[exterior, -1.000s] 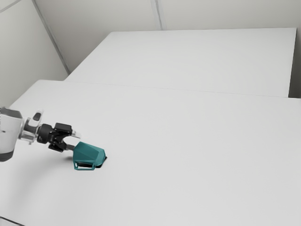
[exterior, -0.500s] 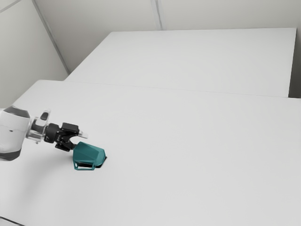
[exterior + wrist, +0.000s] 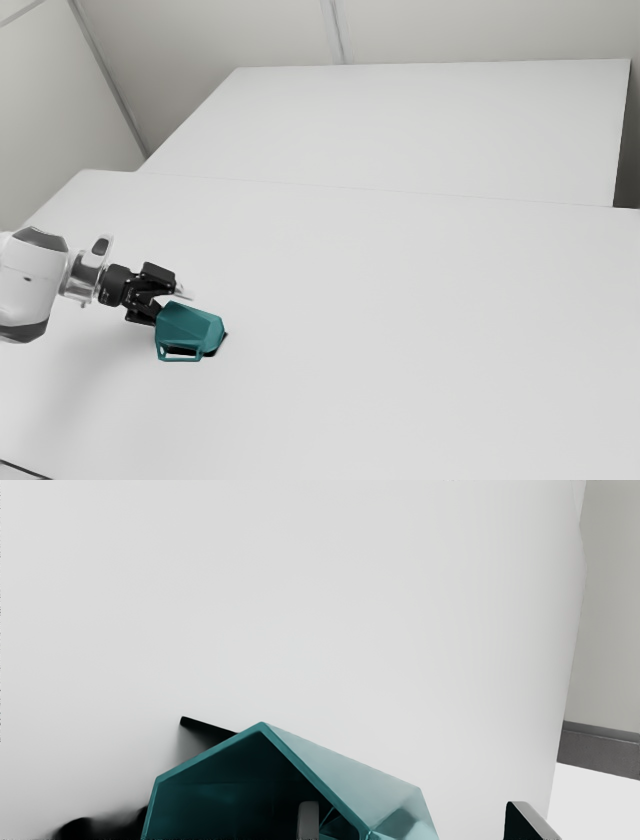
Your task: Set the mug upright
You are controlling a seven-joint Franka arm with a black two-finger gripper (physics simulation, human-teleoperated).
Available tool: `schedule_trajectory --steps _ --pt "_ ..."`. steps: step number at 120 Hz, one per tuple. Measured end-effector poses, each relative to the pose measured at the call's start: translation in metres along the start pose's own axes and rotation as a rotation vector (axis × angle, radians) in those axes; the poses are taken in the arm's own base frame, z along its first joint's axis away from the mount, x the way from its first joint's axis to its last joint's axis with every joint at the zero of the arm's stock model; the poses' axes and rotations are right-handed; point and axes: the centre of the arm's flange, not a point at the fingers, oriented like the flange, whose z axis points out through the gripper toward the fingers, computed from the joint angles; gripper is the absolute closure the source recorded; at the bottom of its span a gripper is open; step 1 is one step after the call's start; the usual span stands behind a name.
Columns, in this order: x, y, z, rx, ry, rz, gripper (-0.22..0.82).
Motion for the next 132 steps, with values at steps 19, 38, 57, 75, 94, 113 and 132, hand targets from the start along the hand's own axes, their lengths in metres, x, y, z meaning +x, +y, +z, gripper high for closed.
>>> schedule_trajectory --steps 19,38,57,75,94,113,132 --pt "0.0 0.0 0.0 0.002 -0.001 -0.027 0.42" --pt "0.0 0.0 -0.001 0.005 -0.002 -0.05 0.57" --pt "0.0 0.003 -0.001 0.01 -0.001 -0.063 0.7" --pt "0.003 0.01 -0.005 0.019 0.004 -0.061 0.75" --pt "0.009 0.023 -0.01 0.028 0.011 -0.042 0.77" --pt "0.021 0.043 -0.022 0.06 0.007 0.009 0.78" --pt "0.035 0.066 -0.033 0.121 -0.032 0.064 0.79"
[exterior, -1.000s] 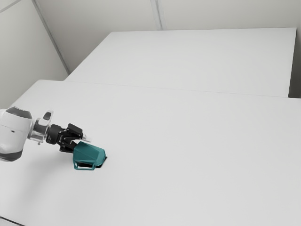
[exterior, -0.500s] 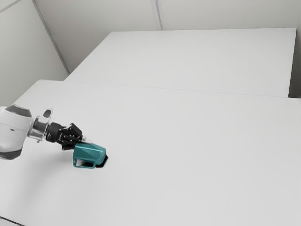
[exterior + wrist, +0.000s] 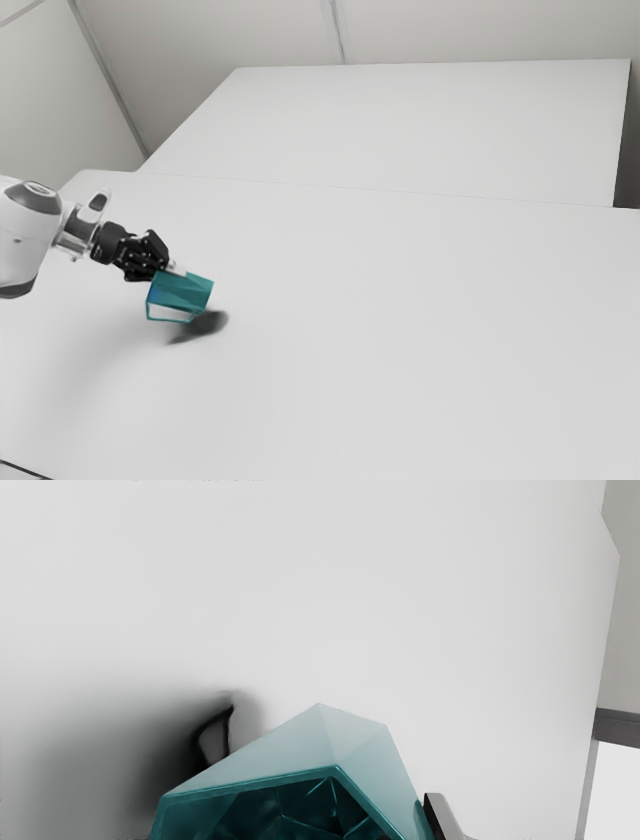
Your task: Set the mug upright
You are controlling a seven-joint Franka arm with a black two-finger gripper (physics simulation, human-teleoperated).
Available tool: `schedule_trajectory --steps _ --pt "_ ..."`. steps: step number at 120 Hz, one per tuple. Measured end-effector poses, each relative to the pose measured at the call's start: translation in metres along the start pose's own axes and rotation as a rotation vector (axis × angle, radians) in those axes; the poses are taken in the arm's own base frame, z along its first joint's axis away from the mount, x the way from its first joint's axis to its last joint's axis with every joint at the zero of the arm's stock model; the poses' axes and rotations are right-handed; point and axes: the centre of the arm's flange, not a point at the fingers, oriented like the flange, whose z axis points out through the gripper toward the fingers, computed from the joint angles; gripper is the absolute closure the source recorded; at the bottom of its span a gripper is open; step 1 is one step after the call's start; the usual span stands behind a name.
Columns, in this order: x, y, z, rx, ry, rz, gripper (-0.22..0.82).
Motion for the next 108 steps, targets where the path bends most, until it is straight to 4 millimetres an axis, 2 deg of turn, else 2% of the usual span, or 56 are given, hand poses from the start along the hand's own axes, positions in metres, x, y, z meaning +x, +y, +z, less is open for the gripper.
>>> schedule_trajectory --steps 14,46,69,86,108 --pt "0.014 0.022 -0.013 0.073 -0.043 0.053 0.79" --pt "0.028 0.059 -0.035 0.244 -0.129 0.095 0.78" --pt "0.036 0.089 -0.034 0.378 -0.184 0.113 0.78" --pt "0.039 0.11 -0.026 0.48 -0.218 0.121 0.78" --pt "0.039 0.114 -0.014 0.62 -0.259 0.099 0.78"
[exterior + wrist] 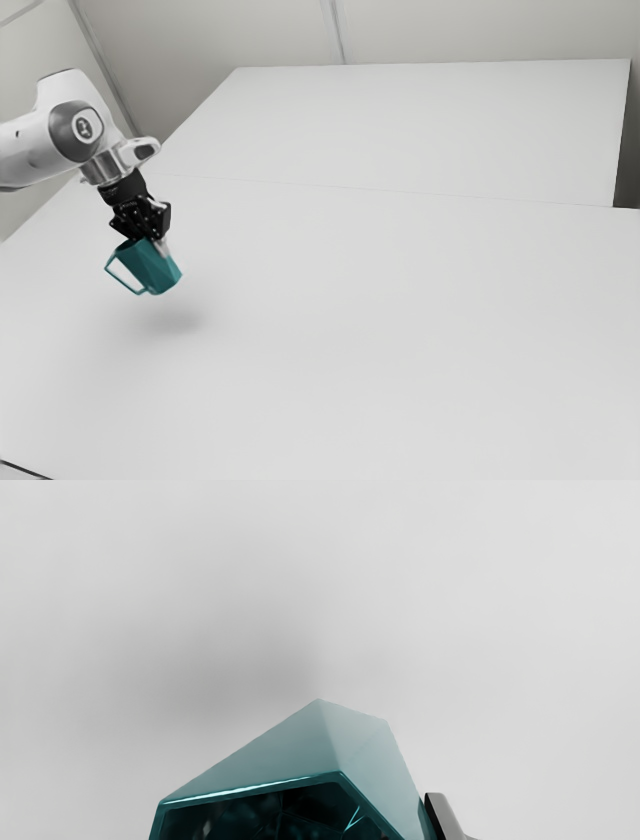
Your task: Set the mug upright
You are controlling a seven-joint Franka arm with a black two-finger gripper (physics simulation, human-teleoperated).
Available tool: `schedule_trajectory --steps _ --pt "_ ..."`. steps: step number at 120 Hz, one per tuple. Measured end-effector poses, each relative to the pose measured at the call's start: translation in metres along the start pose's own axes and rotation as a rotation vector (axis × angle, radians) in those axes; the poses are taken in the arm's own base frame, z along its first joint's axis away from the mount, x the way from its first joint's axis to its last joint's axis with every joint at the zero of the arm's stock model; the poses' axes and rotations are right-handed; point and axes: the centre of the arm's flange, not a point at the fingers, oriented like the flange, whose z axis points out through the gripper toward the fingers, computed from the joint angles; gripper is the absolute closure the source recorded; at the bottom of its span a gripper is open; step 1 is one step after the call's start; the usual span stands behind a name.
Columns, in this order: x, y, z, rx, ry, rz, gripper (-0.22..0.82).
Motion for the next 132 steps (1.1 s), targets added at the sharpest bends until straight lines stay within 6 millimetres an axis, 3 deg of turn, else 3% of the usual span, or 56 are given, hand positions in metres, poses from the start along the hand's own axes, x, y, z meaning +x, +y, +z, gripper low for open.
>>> schedule_trajectory --steps 26,75,132 --pt "0.011 0.013 0.001 0.074 -0.013 -0.041 0.78" --pt "0.032 0.046 0.023 0.154 -0.035 -0.091 0.78" --pt "0.05 0.077 0.067 0.22 -0.037 -0.142 0.78"
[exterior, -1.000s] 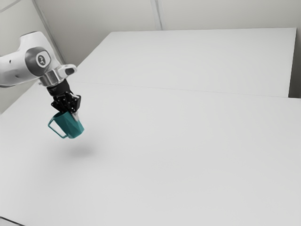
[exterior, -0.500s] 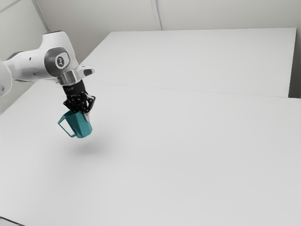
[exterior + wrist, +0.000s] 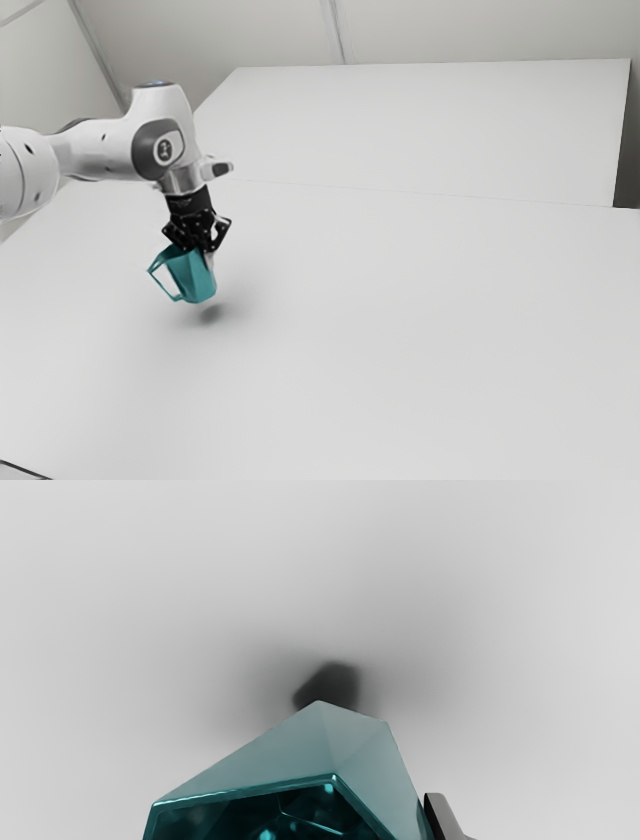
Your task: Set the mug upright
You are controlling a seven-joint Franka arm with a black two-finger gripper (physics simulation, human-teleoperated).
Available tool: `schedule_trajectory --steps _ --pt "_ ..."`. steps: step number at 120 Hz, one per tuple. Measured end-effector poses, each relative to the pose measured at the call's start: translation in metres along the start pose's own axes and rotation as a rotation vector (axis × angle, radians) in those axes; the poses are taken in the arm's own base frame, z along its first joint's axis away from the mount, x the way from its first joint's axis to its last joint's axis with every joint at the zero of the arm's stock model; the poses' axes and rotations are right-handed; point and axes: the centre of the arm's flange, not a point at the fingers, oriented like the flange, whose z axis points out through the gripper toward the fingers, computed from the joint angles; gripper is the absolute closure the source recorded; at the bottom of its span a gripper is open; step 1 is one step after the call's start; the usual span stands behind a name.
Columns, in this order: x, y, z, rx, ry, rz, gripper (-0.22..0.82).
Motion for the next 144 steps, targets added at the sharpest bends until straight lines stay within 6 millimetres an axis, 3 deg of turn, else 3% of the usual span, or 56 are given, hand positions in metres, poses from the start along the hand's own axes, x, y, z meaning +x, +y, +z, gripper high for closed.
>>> schedule_trajectory --steps 68,84,98,118,144 --pt "0.013 0.017 0.035 0.018 0.0 -0.077 0.77" --pt "0.013 0.021 0.04 0.011 0.004 -0.086 0.63" --pt "0.012 0.026 0.039 0.006 0.012 -0.09 0.44" --pt "0.006 0.034 0.017 0.002 0.055 -0.091 0.2" --pt "-0.015 0.039 -0.04 -0.002 0.142 -0.096 0.07"
